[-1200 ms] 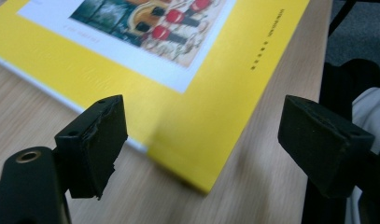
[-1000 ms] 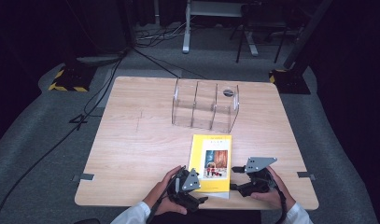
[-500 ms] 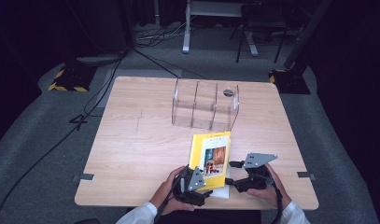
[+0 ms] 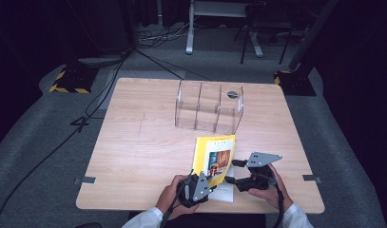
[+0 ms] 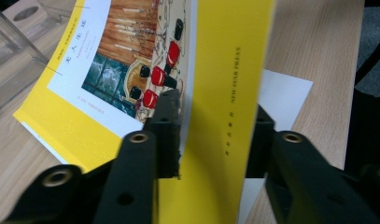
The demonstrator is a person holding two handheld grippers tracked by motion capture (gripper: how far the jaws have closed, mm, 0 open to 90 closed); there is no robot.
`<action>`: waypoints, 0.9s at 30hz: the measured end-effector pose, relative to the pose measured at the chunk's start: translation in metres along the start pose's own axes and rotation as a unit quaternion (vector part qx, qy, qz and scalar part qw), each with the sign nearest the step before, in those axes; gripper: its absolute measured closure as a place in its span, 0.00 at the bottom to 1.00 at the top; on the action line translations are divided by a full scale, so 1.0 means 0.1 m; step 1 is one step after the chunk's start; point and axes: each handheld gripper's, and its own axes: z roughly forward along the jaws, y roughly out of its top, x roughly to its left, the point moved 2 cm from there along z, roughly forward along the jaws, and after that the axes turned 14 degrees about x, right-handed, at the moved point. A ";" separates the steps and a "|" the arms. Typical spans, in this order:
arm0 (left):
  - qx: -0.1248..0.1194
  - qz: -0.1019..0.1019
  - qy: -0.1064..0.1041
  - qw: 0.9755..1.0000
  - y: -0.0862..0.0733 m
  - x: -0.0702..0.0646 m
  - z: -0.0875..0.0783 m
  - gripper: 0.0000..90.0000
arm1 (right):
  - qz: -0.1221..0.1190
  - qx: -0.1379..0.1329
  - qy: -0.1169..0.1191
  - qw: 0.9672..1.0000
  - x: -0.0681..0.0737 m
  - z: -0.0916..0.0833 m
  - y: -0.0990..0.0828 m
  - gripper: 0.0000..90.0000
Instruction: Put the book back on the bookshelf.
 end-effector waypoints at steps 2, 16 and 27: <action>0.000 0.001 0.004 1.000 0.00 0.00 -0.01 0.82 | 0.005 -0.004 -0.001 1.000 -0.01 -0.01 0.00 0.32; -0.009 -0.003 -0.011 1.000 -0.14 0.22 -0.13 0.93 | 0.022 0.021 -0.055 0.998 -0.12 0.05 -0.13 0.31; -0.010 -0.016 -0.034 0.999 -0.36 0.40 -0.30 0.92 | 0.060 0.034 -0.108 0.992 -0.31 0.37 0.08 0.25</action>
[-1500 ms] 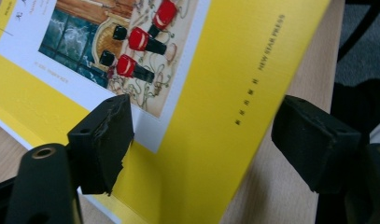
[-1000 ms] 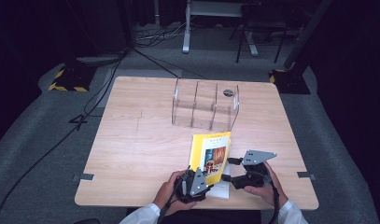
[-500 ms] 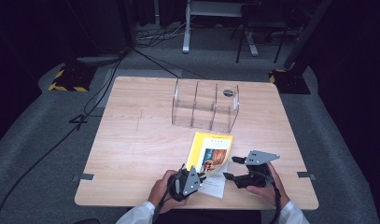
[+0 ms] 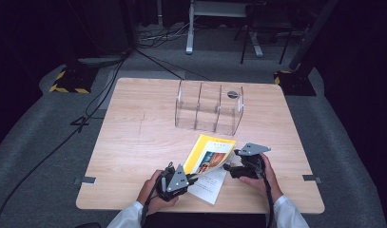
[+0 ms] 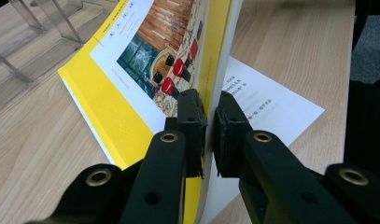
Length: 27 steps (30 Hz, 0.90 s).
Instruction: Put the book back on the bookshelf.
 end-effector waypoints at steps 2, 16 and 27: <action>-0.002 0.002 -0.002 1.000 -0.01 0.01 -0.01 0.91 | -0.002 -0.005 -0.007 1.000 0.02 0.00 0.03 0.25; -0.004 -0.023 0.004 1.000 -0.03 -0.07 0.04 0.39 | 0.009 -0.052 -0.021 0.998 0.18 -0.12 0.16 0.28; 0.001 -0.016 0.043 0.999 -0.02 -0.12 0.06 0.34 | -0.014 -0.056 -0.005 0.998 0.30 -0.15 0.16 0.31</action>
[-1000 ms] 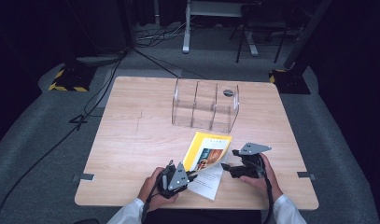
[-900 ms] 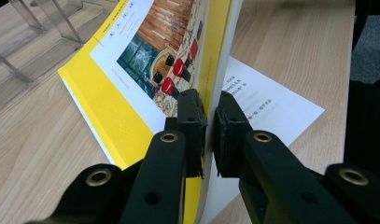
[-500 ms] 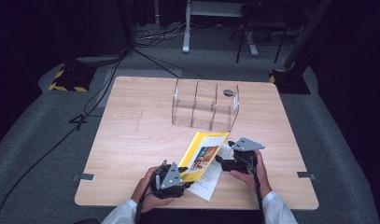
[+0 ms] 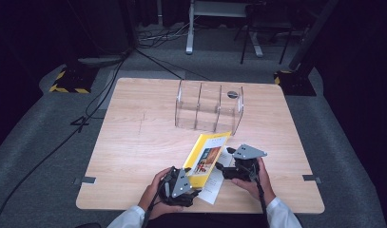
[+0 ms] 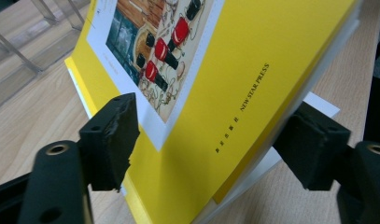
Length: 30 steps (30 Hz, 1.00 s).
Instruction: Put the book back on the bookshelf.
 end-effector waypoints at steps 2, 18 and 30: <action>-0.011 0.005 -0.012 1.000 -0.01 0.04 -0.06 0.43 | -0.001 0.000 0.005 1.000 0.00 0.00 -0.01 0.31; -0.036 0.003 -0.009 0.999 0.00 0.17 -0.18 0.94 | 0.000 0.018 -0.004 1.000 -0.04 0.07 -0.10 0.33; -0.040 -0.012 -0.020 0.999 -0.02 0.23 -0.19 0.94 | -0.013 0.022 0.017 1.000 -0.01 0.00 -0.16 0.47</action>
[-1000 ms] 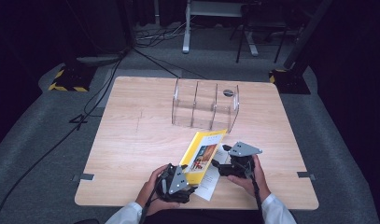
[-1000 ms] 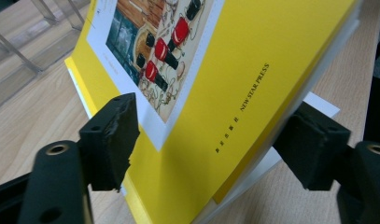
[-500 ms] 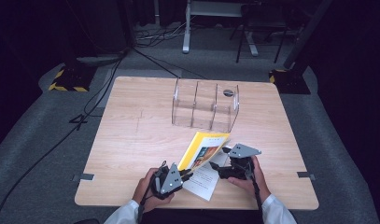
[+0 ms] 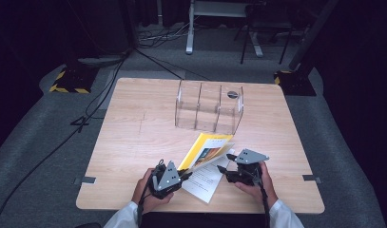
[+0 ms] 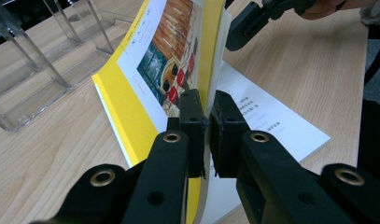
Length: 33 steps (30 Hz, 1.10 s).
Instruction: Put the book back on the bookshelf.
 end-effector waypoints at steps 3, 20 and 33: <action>-0.001 -0.002 -0.007 1.000 0.00 0.01 0.00 0.94 | 0.004 0.016 0.015 1.000 -0.02 0.09 0.03 0.47; 0.029 -0.007 0.008 1.000 -0.03 -0.14 0.16 0.32 | 0.022 0.000 0.016 1.000 0.02 0.25 0.29 0.45; 0.032 -0.031 0.036 0.998 -0.05 -0.03 0.18 0.53 | 0.021 -0.012 0.017 1.000 0.04 0.24 0.41 0.44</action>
